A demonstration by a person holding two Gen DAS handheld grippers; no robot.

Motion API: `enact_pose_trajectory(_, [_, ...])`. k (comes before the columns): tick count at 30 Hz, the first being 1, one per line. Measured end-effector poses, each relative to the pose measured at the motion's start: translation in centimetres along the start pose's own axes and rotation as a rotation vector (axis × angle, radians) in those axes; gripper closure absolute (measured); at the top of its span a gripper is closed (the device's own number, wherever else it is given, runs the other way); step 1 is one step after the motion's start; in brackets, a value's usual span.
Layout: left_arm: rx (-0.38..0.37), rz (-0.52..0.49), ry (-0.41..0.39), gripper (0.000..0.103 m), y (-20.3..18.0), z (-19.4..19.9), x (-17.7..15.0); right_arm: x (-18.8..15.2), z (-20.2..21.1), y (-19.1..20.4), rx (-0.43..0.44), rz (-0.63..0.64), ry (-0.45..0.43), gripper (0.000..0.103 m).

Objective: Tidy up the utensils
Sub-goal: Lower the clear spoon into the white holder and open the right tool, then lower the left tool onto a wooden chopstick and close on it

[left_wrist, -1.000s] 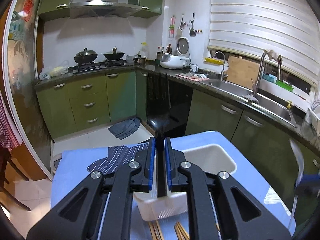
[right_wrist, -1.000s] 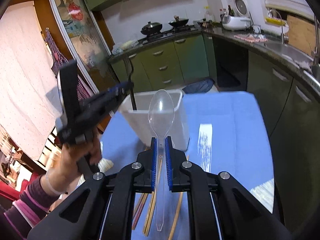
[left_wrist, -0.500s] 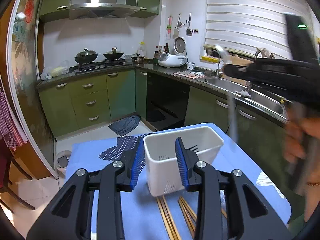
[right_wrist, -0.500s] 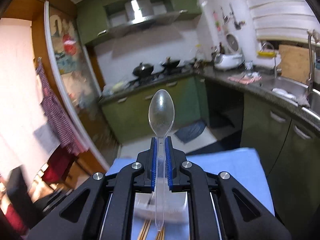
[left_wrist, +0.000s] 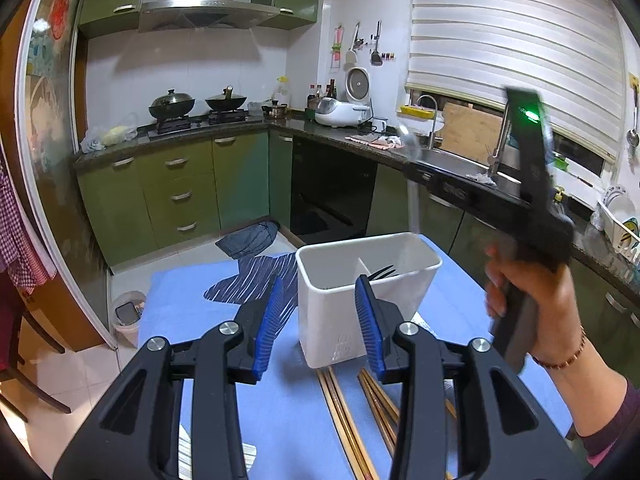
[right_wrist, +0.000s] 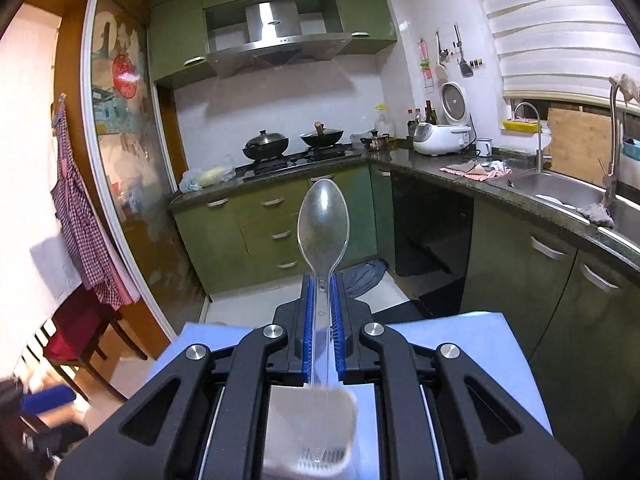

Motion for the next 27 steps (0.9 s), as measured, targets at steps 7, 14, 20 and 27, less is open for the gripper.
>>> enact_pose_trajectory(7, [-0.004, -0.007, 0.021, 0.067, -0.2, 0.1, -1.0, -3.9, 1.7, 0.8, 0.010, 0.039, 0.106, 0.093])
enact_pose_trajectory(14, [0.007, -0.034, 0.057, 0.060, -0.7, 0.9, -2.4, -6.6, 1.7, 1.6, -0.002, 0.059, 0.171, 0.076])
enact_pose_trajectory(20, [0.008, -0.038, 0.131, 0.060, -0.8, 0.4, -3.8, -6.3, 3.6, 1.7, -0.020, 0.047, 0.179, 0.065])
enact_pose_trajectory(27, [0.028, -0.011, 0.379, 0.060, -0.9, -3.8, -7.4, -9.5, 6.3, 1.1, 0.014, -0.007, 0.395, 0.065])
Point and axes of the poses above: each gripper's, at about its wrist camera, not at the fingertips, and z roughly against the way its jaws point, y to its left, x to its top, the point moved 3 cm from there along -z, roughly the way its jaws point, and after that the axes turned 13 degrees about x, right-handed, at the moved point
